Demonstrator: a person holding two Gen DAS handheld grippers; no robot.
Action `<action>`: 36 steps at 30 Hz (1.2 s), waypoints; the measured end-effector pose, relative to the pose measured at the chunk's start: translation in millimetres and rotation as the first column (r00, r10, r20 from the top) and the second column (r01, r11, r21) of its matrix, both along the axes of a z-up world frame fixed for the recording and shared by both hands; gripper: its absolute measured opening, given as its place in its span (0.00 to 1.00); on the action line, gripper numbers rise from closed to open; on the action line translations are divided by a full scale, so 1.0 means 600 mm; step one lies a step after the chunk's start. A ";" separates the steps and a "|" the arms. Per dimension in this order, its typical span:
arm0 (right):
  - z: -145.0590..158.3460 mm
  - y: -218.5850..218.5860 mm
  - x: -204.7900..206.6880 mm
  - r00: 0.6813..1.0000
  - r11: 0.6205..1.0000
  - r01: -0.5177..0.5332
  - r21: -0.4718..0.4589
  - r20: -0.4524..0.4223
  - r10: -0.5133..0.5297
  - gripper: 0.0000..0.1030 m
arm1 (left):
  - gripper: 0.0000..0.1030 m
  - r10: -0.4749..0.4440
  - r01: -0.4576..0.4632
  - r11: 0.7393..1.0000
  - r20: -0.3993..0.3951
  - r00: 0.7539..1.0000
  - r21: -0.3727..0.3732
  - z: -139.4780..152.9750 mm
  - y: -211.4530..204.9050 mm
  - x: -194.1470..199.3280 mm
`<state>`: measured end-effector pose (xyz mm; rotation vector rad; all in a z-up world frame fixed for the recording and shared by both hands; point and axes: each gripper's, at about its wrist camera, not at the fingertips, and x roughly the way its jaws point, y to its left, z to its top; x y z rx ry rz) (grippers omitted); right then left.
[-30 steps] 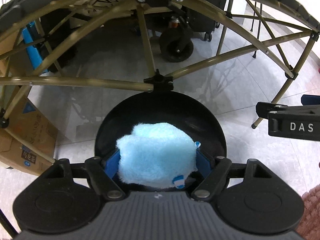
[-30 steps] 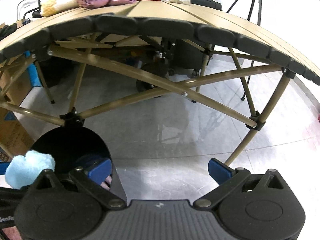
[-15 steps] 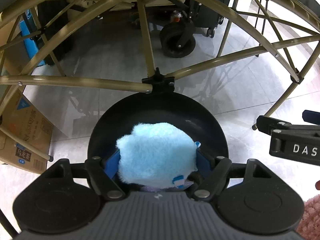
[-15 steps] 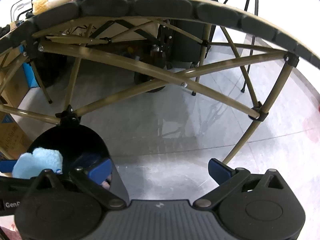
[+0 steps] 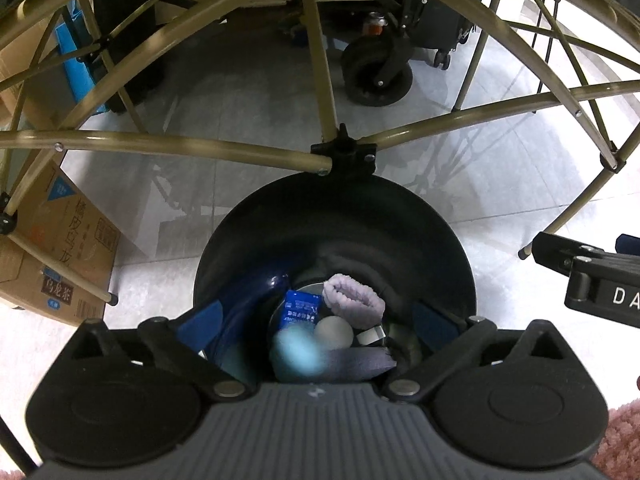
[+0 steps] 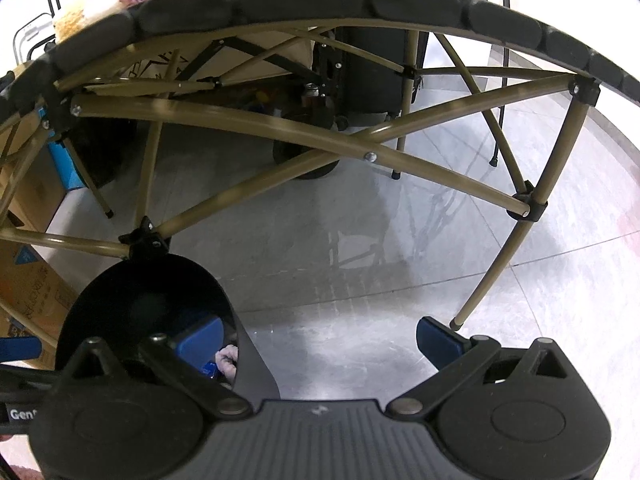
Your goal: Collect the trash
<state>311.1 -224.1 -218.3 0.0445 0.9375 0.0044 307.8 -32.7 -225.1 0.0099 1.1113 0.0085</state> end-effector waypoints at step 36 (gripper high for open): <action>0.028 0.015 -0.030 0.997 0.998 -0.062 0.028 0.035 0.061 1.00 | 1.00 -0.075 0.076 0.996 -0.027 0.997 0.054 0.030 -0.009 -0.054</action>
